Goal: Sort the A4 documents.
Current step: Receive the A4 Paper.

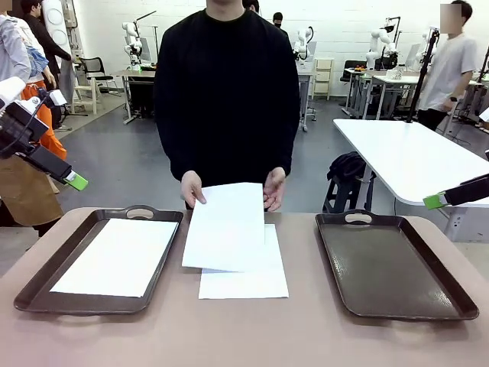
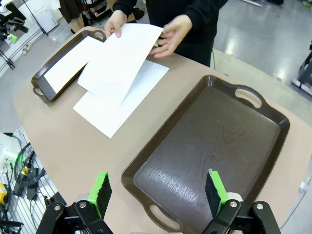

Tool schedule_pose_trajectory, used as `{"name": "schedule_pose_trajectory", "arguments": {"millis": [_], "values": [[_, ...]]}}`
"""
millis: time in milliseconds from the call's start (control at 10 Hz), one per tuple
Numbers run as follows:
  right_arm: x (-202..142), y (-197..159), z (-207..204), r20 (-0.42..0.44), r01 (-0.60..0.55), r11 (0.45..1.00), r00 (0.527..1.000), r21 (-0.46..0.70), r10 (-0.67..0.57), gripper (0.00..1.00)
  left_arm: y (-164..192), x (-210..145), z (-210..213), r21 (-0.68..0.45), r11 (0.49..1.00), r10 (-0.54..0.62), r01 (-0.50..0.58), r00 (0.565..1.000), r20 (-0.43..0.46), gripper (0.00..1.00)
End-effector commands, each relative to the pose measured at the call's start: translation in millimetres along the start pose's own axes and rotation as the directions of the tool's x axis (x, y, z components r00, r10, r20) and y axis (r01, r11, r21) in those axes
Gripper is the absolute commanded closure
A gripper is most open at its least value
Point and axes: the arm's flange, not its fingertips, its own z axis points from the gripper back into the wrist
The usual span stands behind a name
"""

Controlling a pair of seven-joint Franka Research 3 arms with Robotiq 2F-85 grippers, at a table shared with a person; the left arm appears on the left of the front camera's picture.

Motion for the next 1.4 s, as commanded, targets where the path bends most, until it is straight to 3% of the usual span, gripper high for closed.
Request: {"name": "schedule_pose_trajectory", "arguments": {"millis": [0,1300], "values": [[-0.7,-1.4,-2.1,0.008,0.003,1.000,1.000,0.019,-0.004,0.00,0.2,-0.1,-0.3,0.000,1.000,0.000,0.000,1.000,-0.001,0.00],[-0.7,-1.4,-2.1,0.008,0.003,1.000,1.000,0.019,-0.004,0.00,0.2,-0.1,-0.3,0.000,1.000,0.000,0.000,1.000,-0.001,0.00]]}}
